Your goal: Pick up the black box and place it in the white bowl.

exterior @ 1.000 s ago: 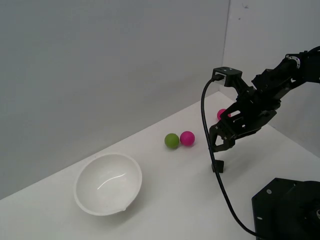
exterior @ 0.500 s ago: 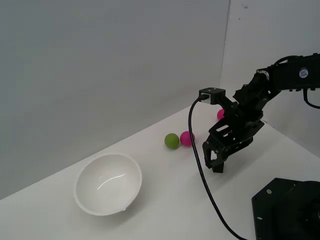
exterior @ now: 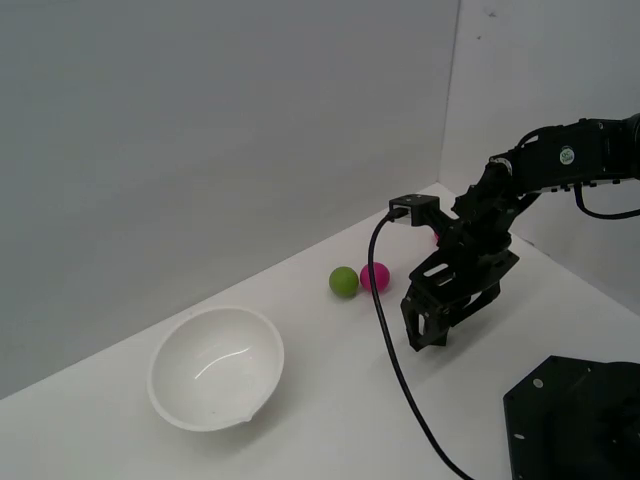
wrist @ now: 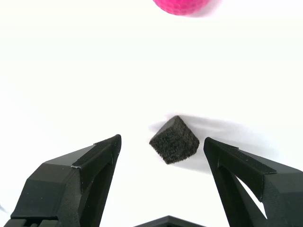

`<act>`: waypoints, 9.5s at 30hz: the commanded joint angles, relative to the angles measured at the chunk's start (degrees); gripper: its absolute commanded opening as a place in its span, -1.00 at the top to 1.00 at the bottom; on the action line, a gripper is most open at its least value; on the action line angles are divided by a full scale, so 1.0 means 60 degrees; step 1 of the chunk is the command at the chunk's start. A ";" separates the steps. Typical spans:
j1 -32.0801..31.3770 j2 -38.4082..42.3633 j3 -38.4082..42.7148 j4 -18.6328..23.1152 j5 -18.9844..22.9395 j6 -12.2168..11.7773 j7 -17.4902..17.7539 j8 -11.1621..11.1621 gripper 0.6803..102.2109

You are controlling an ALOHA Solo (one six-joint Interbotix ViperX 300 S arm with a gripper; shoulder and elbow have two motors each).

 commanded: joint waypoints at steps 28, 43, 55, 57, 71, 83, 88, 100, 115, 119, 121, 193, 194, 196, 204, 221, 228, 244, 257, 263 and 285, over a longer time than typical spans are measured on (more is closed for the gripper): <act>-0.0103 -0.0527 -0.0439 -0.0117 -0.0117 0.0059 -0.0146 0.0088 0.51; -0.0103 -0.0117 -0.0029 -0.0132 -0.0146 0.0059 0.0220 0.0088 0.96; -0.0103 0.1055 0.1128 -0.0820 -0.0850 0.0059 0.0732 -0.0044 0.96; -0.0103 0.1172 0.1245 -0.0981 -0.1025 0.0059 0.0762 -0.0073 0.96; -0.0234 0.2065 0.2153 -0.1978 -0.2036 0.0059 0.0894 -0.0410 0.96; -0.1553 0.2124 0.2197 -0.2754 -0.2813 0.0059 0.0835 -0.1172 0.96; -0.2227 0.2080 0.2153 -0.2915 -0.2974 0.0059 0.0630 -0.1509 0.96; -0.3369 0.1772 0.1831 -0.3179 -0.3237 0.0059 -0.0146 -0.1992 0.96; -0.4731 0.0410 0.0483 -0.4043 -0.4087 -0.0059 -0.0820 -0.2051 0.96; -0.5054 0.0000 0.0088 -0.4321 -0.4351 -0.0117 -0.1011 -0.2051 0.96; -0.5186 -0.0176 -0.0103 -0.4424 -0.4468 -0.0117 -0.1055 -0.2051 0.96; -0.6094 -0.0996 -0.0894 -0.4453 -0.4482 -0.0791 -0.2095 -0.1934 0.16; -0.6006 -0.0879 -0.0776 -0.4365 -0.4395 -0.0776 -0.2109 -0.1934 0.21; -0.5815 -0.0630 -0.0542 -0.4189 -0.4219 -0.0732 -0.2109 -0.1934 0.30; -0.5024 0.0469 0.0557 -0.3384 -0.3428 -0.0571 -0.2109 -0.1934 0.77; -0.2461 0.3076 0.3164 -0.1465 -0.1479 -0.0381 -0.2153 -0.0835 0.82; -0.1099 0.4395 0.4468 -0.0776 -0.0762 -0.0381 -0.2227 -0.0601 0.59; 0.0176 0.5757 0.5815 0.0352 0.0337 -0.0381 -0.2212 0.0601 0.29; 0.0879 0.6958 0.7046 0.0996 0.0981 -0.0381 -0.2256 0.1377 0.05; 0.1084 0.7427 0.7515 0.1260 0.1260 -0.0381 -0.2490 0.1611 0.04; 0.1084 0.7983 0.8086 0.1729 0.1699 -0.0337 -0.2534 0.1641 0.04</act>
